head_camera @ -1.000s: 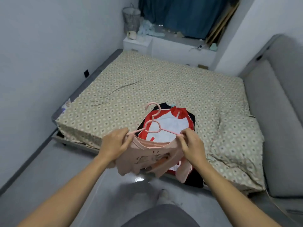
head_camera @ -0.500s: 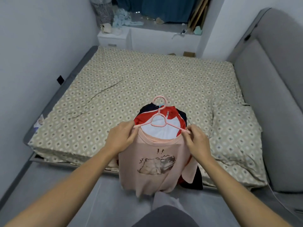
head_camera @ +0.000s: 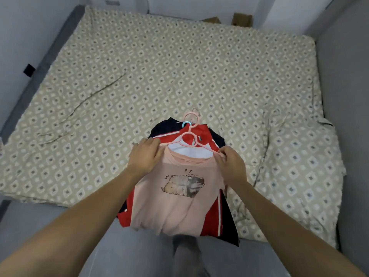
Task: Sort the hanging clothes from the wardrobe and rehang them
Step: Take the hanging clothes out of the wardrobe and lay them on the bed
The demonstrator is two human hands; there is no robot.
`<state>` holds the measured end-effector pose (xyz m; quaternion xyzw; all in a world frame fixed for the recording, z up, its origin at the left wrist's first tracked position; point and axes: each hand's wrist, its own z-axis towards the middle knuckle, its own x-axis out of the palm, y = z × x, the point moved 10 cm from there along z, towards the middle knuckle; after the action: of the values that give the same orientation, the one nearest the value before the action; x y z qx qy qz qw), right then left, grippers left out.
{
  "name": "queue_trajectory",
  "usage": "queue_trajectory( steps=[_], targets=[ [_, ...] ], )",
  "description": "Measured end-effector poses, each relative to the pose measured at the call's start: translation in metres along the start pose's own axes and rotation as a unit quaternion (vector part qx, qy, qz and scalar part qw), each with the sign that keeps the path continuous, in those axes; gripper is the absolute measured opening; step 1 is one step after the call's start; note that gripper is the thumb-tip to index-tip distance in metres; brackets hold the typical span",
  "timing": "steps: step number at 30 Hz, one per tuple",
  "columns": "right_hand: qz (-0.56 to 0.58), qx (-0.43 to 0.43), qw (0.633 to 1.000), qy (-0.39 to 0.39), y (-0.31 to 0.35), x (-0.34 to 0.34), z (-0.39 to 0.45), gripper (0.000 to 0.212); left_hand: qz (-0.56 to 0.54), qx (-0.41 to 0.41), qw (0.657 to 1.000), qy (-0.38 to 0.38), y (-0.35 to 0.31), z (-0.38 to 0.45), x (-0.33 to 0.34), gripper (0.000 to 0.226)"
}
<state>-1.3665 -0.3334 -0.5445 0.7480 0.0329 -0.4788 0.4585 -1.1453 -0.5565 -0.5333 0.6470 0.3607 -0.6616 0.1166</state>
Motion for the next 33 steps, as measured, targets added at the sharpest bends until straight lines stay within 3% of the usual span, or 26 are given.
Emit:
queue_trajectory(
  steps=[8,12,15,25,33],
  targets=[
    [-0.043,-0.004,0.997,0.070,-0.050,0.063,0.096,0.008,0.043,-0.042,0.997,0.043,0.029,0.085,0.072,0.018],
    [-0.082,-0.005,0.988,0.128,-0.052,0.081,0.114,0.039,0.044,-0.077,0.995,0.044,0.043,0.096,0.073,0.022],
    [-0.087,-0.020,0.986,0.144,-0.029,0.084,0.115,0.045,0.048,-0.091,0.994,0.046,0.048,0.082,0.055,0.031],
    [-0.093,-0.225,0.960,0.139,0.184,0.095,0.066,0.055,0.054,-0.174,0.983,-0.021,0.100,-0.041,-0.084,0.062],
    [-0.067,-0.393,0.901,0.170,0.374,0.119,-0.074,0.057,0.058,-0.324,0.932,-0.155,0.160,-0.280,-0.200,0.061]
  ],
)
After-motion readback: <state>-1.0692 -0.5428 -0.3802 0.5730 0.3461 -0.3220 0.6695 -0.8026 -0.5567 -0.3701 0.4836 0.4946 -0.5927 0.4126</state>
